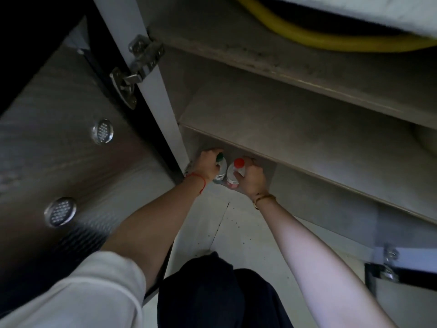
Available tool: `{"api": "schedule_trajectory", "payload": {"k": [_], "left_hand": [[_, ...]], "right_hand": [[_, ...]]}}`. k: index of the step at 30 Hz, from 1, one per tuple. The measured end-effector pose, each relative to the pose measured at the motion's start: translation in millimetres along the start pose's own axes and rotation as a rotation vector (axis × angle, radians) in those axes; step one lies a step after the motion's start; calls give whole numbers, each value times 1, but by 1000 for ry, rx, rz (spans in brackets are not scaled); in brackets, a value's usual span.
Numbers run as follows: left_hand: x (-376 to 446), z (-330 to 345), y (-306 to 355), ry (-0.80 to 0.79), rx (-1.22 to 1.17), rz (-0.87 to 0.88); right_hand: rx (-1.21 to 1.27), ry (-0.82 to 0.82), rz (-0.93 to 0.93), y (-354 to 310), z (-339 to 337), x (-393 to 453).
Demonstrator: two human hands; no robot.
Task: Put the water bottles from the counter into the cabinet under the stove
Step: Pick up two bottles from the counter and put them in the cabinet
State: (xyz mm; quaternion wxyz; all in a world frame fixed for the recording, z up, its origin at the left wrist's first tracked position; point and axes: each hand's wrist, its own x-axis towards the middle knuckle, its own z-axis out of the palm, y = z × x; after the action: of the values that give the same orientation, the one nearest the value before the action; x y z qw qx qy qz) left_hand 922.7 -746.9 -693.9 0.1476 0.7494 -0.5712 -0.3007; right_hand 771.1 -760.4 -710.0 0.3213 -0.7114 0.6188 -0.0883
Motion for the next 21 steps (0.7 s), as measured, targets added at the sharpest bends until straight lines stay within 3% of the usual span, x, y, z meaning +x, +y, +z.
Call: {"api": "schedule_trajectory", "payload": {"k": [6, 12, 21], "left_hand": [[-63, -43, 20, 38, -58, -52], [-169, -119, 81, 160, -135, -12], [-331, -266, 190, 232, 28, 118]], "right_hand": [[18, -4, 0, -22, -48, -59], [8, 64, -35, -73, -146, -152], [74, 122, -43, -158, -314, -301]]}}
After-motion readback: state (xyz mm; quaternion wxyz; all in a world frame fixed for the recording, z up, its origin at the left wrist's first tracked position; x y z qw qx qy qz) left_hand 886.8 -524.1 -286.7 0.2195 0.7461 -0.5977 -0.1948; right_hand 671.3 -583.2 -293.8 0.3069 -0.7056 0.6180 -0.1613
